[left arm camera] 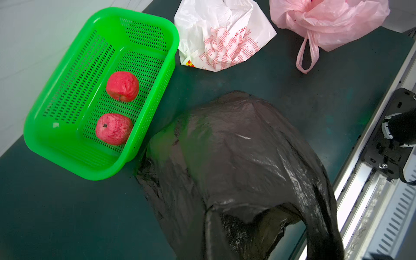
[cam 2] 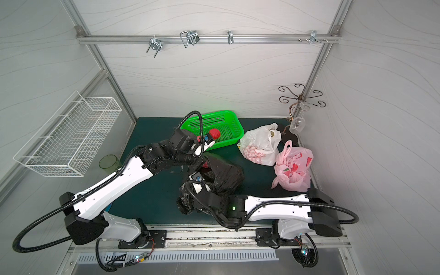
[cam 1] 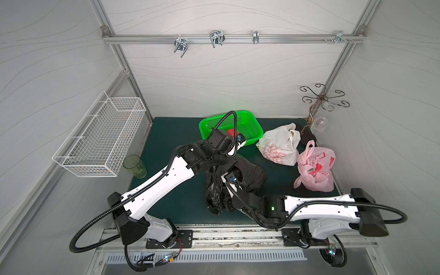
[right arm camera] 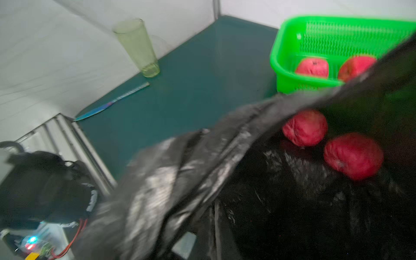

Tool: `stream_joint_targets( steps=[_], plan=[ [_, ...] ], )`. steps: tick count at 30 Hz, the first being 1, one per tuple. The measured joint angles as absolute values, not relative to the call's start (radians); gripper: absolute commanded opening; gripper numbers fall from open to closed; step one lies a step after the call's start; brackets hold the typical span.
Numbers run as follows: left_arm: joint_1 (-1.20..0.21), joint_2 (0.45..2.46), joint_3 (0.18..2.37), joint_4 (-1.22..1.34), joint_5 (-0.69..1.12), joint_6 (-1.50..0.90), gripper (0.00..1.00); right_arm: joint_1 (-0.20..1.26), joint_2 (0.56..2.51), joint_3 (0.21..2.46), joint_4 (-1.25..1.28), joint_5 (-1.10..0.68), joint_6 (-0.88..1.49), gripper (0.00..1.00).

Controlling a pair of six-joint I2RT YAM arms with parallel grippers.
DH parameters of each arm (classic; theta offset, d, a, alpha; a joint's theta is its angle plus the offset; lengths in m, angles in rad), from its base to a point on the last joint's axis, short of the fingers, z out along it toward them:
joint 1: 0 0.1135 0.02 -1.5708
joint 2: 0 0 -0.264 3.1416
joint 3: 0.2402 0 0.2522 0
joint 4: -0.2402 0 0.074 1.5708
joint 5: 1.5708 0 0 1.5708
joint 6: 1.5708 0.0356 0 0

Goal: Untie the knot of a plastic bag & take out the apple
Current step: Adjust the plastic bag at the center of the board.

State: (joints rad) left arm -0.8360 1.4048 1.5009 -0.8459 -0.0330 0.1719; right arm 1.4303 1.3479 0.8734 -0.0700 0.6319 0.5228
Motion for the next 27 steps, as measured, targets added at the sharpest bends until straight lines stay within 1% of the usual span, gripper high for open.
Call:
stream_joint_targets(
  steps=[3,5,8,11,13,16,19,21,27],
  plan=[
    [-0.836,1.404,1.492,-0.847,-0.038,0.173,0.00,1.356,1.325,0.780,-0.146,0.642,0.624,0.00],
    [-0.836,1.404,1.488,-0.847,-0.040,0.176,0.00,1.325,1.263,0.712,-0.239,0.657,0.687,0.00],
    [-0.836,1.404,1.488,-0.847,-0.040,0.178,0.00,1.283,1.076,0.635,-0.403,0.686,0.764,0.00],
    [-0.836,1.404,1.488,-0.849,-0.036,0.179,0.00,1.214,0.869,0.609,-0.524,0.706,0.815,0.00],
    [-0.836,1.404,1.488,-0.849,-0.027,0.179,0.00,1.178,0.773,0.602,-0.570,0.712,0.819,0.00],
    [-0.836,1.405,1.488,-0.850,-0.015,0.179,0.00,1.173,0.689,0.601,-0.597,0.684,0.784,0.00],
    [-0.836,1.411,1.488,-0.857,-0.001,0.179,0.00,1.192,0.669,0.603,-0.578,0.601,0.704,0.00],
    [-0.836,1.417,1.488,-0.858,0.011,0.178,0.00,1.227,0.691,0.613,-0.553,0.537,0.654,0.00],
    [-0.836,1.433,1.488,-0.859,0.047,0.173,0.00,1.309,0.904,0.712,-0.413,0.395,0.559,0.00]
  ],
)
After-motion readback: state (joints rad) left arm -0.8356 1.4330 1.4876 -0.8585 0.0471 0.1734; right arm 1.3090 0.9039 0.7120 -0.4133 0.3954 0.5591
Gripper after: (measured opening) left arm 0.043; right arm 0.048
